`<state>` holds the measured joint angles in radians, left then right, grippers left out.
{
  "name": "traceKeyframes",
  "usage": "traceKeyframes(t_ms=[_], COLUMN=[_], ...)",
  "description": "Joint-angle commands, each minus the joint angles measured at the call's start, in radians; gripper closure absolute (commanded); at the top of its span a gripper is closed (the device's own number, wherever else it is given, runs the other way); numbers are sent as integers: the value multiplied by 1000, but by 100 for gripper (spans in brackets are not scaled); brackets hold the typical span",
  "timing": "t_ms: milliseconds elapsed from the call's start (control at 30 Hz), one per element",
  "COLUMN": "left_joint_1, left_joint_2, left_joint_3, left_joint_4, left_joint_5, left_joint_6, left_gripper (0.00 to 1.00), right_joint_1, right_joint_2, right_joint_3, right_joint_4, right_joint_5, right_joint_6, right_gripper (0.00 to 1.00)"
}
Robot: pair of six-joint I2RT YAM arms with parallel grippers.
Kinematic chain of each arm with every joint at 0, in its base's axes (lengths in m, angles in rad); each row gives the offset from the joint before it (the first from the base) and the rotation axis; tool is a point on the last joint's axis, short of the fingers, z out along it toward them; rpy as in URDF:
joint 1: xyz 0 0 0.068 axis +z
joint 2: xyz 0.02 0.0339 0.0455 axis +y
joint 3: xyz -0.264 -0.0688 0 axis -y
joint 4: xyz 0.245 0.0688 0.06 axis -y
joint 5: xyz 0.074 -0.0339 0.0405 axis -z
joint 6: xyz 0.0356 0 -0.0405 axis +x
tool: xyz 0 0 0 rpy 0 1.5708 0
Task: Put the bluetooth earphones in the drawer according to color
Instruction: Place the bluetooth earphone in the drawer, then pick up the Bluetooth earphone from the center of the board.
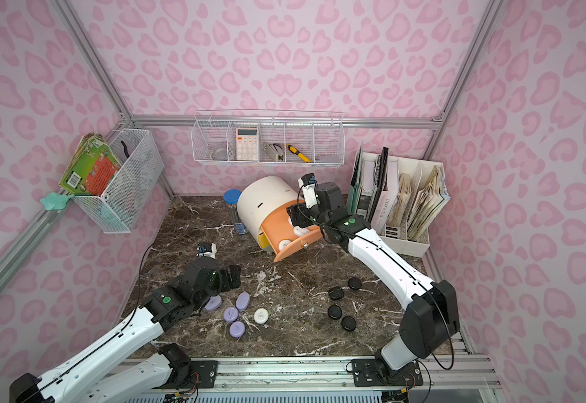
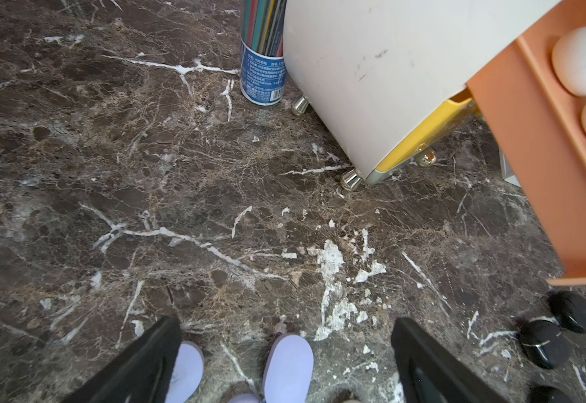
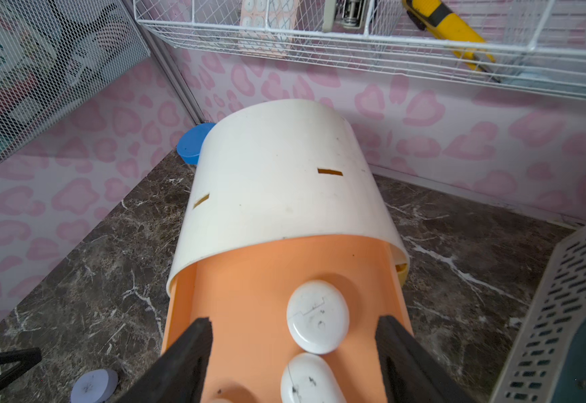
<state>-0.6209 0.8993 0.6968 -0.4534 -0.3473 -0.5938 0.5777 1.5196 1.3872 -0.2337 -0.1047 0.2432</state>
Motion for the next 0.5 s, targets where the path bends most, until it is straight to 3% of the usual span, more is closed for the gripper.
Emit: traceKeyframes(t_ms=[0, 200, 467], left_joint_1=[0, -20, -162], left_joint_2=[15, 58, 145], left_joint_3=[7, 36, 93], left_joint_4=[22, 2, -131], left_joint_5=[65, 184, 178], left_joint_6=[27, -2, -104], left_gripper=[1, 3, 10], right_joint_1=[0, -29, -69], right_joint_2=[-74, -248, -487], right_joint_3=[-77, -247, -478], right_joint_4=[13, 18, 27], right_joint_5=[24, 47, 112], right_joint_6=[3, 1, 26], right_gripper=[17, 2, 2])
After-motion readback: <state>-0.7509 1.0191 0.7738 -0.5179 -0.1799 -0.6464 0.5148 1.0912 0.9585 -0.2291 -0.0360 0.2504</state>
